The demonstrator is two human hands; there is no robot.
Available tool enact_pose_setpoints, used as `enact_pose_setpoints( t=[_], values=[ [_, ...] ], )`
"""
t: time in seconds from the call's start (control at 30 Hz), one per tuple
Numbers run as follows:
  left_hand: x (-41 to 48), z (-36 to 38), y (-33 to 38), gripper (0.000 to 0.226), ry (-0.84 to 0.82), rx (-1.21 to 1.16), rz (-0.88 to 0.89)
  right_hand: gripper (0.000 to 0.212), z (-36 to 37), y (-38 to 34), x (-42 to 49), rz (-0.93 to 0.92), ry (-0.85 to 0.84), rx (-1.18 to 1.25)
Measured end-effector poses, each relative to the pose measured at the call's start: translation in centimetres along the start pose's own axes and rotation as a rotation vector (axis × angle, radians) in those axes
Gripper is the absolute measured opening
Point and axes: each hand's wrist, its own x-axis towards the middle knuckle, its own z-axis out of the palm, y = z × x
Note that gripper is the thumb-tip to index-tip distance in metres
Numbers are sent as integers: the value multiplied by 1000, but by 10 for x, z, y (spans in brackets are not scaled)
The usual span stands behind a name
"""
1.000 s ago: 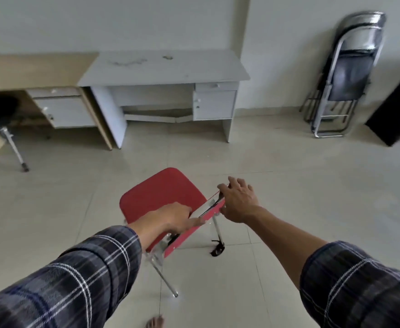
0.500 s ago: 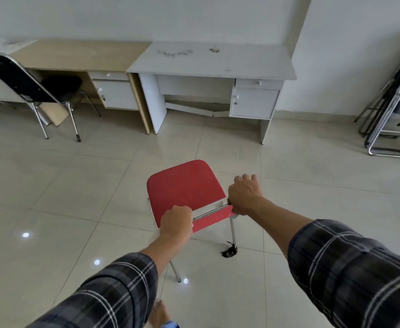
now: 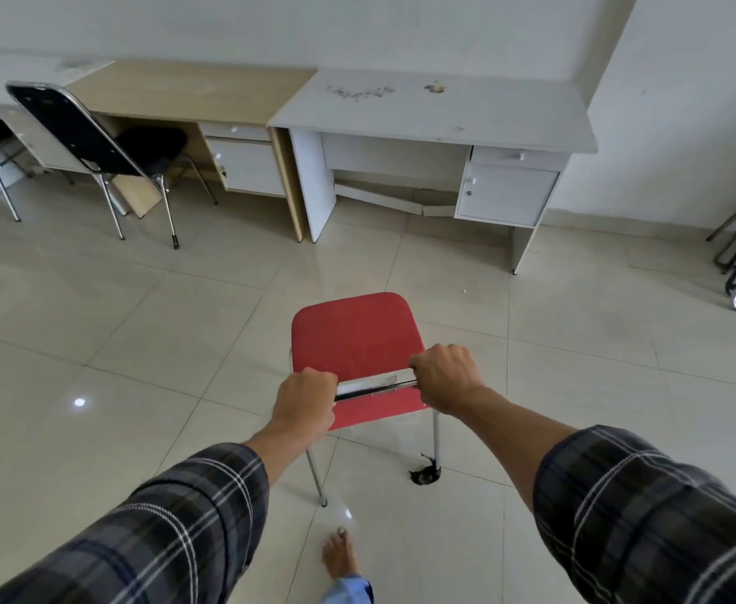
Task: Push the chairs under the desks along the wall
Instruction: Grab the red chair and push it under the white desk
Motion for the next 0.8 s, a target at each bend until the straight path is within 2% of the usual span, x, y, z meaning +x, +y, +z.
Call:
enact_pose_setpoints(
  t=[0.27,0.53,0.8],
  values=[
    [59,-9,-59,20,32,-16,50,17,-15,-26,62,55,6,24],
    [116,-20,-100,13,26,7,93,18,-30,-39,118,115,16,31],
    [180,-25,-121,12,28,17,118,18,-39,-29,178,136,37,55]
  ],
)
